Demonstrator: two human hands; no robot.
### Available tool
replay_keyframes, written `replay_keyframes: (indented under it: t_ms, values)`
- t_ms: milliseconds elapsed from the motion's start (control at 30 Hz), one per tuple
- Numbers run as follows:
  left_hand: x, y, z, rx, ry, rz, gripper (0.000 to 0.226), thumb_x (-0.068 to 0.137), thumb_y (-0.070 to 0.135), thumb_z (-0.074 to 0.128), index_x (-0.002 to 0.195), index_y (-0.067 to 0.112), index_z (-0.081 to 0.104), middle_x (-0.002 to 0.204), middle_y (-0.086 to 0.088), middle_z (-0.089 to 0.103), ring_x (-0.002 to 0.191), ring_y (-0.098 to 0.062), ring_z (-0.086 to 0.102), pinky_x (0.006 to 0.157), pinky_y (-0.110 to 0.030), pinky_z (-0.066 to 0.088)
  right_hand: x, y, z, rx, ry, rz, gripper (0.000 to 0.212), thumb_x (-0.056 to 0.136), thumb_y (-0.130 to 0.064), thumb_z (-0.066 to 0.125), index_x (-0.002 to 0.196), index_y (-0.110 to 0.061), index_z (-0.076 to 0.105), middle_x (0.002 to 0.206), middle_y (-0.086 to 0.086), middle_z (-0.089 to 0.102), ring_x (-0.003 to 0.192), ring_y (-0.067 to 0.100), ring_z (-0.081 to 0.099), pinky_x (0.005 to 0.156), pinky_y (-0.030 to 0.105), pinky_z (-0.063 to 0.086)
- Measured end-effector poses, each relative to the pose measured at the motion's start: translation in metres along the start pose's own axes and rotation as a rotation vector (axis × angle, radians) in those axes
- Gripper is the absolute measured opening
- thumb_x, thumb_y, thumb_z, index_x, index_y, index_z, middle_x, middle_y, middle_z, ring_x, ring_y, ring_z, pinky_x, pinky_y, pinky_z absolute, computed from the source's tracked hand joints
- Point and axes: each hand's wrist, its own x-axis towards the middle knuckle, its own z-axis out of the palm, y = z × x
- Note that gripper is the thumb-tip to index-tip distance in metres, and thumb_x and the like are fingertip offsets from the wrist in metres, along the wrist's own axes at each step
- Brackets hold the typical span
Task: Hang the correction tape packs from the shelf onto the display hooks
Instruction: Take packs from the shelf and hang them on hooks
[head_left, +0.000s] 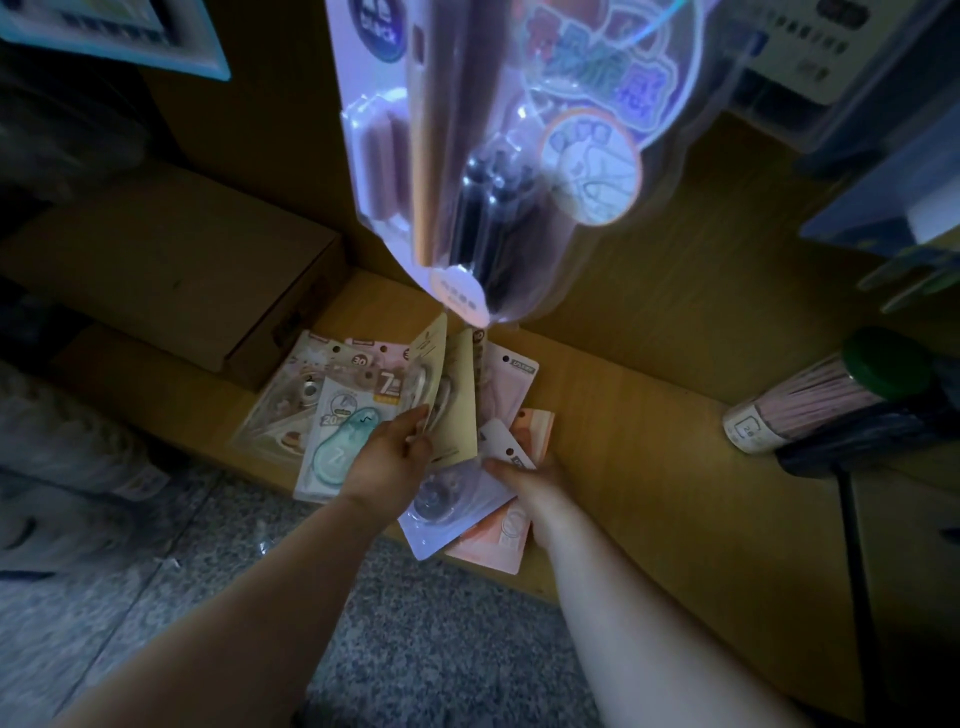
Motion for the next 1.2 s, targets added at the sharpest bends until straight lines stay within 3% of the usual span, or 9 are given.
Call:
replay_keyframes:
  t_ms: [167,367,467,600,733,800,967,1133,1200]
  values:
    - [-0.003,0.006,0.003,-0.06,-0.014,-0.03,0.042,0.094,0.011,0.043,0.135,0.008,0.042,0.115,-0.023,0.058,0.101,-0.036,0.056,0.08,-0.033,0.041,-0.001,-0.002,-0.014,0.101,0.048,-0.061,0.059,0.077,-0.014,0.07,0.13,-0.005,0.045,0.126,0.015,0.056,0.114,0.033,0.056,0.088,0.036,0.046]
    - [-0.011,0.014,0.011,-0.017,-0.053,-0.04,0.047,0.088,0.022,0.053,0.131,0.005,0.046,0.128,-0.022,0.054,0.118,-0.035,0.051,0.101,-0.038,0.039,-0.011,0.0,-0.056,0.101,0.148,-0.105,0.06,0.079,-0.017,0.069,0.131,-0.005,0.043,0.13,0.015,0.054,0.116,0.031,0.054,0.097,0.039,0.045]
    - [-0.015,0.017,0.015,0.063,-0.02,-0.036,0.046,0.091,0.018,0.051,0.135,0.006,0.042,0.135,-0.02,0.048,0.125,-0.033,0.046,0.104,-0.035,0.037,-0.022,0.004,-0.084,0.167,0.177,-0.138,0.054,0.079,-0.011,0.069,0.128,-0.005,0.046,0.12,0.014,0.059,0.103,0.028,0.058,0.08,0.032,0.049]
    - [-0.03,0.029,0.02,0.095,0.011,-0.004,0.048,0.092,0.028,0.049,0.136,0.013,0.041,0.141,-0.011,0.045,0.126,-0.028,0.046,0.099,-0.031,0.038,-0.038,0.006,-0.111,0.187,0.203,-0.151,0.055,0.077,-0.011,0.07,0.127,-0.008,0.047,0.117,0.015,0.061,0.1,0.03,0.06,0.077,0.035,0.05]
    - [-0.054,0.054,0.032,0.052,0.003,0.045,0.044,0.093,0.028,0.047,0.134,0.013,0.044,0.131,-0.008,0.053,0.122,-0.026,0.049,0.085,-0.025,0.036,-0.064,0.002,-0.126,0.161,0.156,-0.19,0.055,0.078,-0.013,0.069,0.128,-0.011,0.045,0.121,0.011,0.059,0.11,0.032,0.057,0.095,0.043,0.048]
    - [-0.07,0.072,0.038,-0.065,-0.058,0.035,0.043,0.093,0.03,0.046,0.132,0.014,0.045,0.118,-0.001,0.055,0.121,-0.025,0.049,0.083,-0.023,0.034,-0.079,0.0,-0.131,0.162,0.082,-0.256,0.052,0.079,-0.009,0.068,0.126,-0.01,0.046,0.116,0.011,0.06,0.109,0.03,0.057,0.096,0.041,0.045]
    - [-0.12,0.101,0.041,-0.352,-0.376,0.027,0.047,0.09,0.039,0.047,0.133,0.024,0.042,0.132,-0.001,0.05,0.115,-0.019,0.051,0.099,-0.033,0.04,-0.127,-0.008,-0.138,0.182,0.01,-0.385,0.039,0.079,-0.005,0.066,0.113,-0.013,0.05,0.099,0.004,0.062,0.101,0.026,0.057,0.093,0.04,0.044]
    - [-0.179,0.111,0.027,-0.466,-0.58,0.097,0.029,0.093,0.021,0.045,0.121,0.021,0.054,0.101,0.005,0.07,0.087,-0.011,0.067,0.072,-0.02,0.055,-0.189,-0.012,-0.144,0.244,-0.002,-0.482,0.011,0.085,-0.008,0.059,0.094,-0.014,0.062,0.09,0.003,0.065,0.091,0.024,0.06,0.087,0.039,0.046]
    - [-0.207,0.11,0.023,-0.542,-0.641,0.105,0.027,0.093,0.019,0.044,0.116,0.016,0.058,0.103,-0.002,0.073,0.095,-0.018,0.069,0.082,-0.028,0.055,-0.217,-0.011,-0.14,0.24,-0.028,-0.521,0.013,0.09,-0.012,0.053,0.083,-0.021,0.06,0.09,0.0,0.066,0.088,0.02,0.062,0.087,0.038,0.048]
